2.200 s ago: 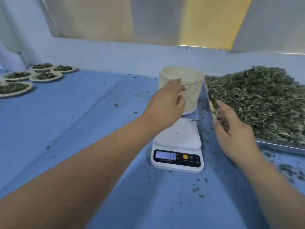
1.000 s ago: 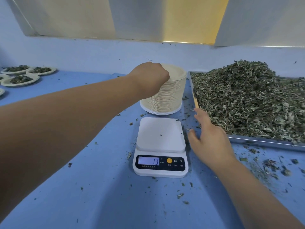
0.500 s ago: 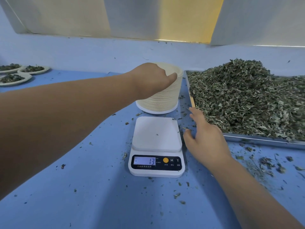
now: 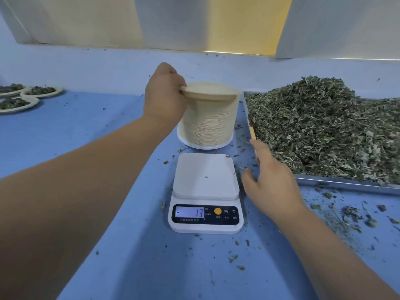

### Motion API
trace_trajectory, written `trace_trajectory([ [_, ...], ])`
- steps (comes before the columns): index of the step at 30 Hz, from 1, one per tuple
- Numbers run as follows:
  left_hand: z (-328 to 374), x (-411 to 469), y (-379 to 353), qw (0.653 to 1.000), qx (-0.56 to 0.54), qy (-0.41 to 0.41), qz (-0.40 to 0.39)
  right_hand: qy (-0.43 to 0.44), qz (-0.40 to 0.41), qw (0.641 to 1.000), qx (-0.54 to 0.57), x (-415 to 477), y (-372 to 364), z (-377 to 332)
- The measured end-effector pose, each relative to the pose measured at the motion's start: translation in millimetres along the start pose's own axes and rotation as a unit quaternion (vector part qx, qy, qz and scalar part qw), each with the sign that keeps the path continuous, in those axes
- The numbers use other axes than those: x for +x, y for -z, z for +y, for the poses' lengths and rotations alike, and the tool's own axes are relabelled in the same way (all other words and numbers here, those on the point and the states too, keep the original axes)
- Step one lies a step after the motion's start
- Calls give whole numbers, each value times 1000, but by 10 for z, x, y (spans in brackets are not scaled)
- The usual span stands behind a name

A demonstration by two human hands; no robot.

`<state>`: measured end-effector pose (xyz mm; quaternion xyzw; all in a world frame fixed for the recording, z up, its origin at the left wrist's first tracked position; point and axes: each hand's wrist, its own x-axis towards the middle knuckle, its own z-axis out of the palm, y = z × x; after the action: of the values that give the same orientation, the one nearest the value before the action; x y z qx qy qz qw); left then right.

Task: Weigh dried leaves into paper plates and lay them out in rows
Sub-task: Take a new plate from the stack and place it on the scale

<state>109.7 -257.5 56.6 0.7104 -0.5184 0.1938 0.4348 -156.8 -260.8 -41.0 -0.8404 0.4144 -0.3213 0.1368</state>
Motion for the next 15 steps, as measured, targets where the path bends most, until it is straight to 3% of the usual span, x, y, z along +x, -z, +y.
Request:
trace_trajectory([
  [4, -4, -404, 46, 971, -200, 79, 109, 1, -7, 999, 33, -23, -9, 20],
  [9, -90, -1065, 156, 932, -343, 97, 59, 33, 61, 992, 108, -45, -34, -9],
  [11, -132, -1255, 199, 931, -347, 107, 39, 68, 94, 985, 126, -44, -62, -30],
  [15, -255, -1408, 208, 963, -254, 93, 16, 86, 111, 985, 104, -37, -125, -92],
])
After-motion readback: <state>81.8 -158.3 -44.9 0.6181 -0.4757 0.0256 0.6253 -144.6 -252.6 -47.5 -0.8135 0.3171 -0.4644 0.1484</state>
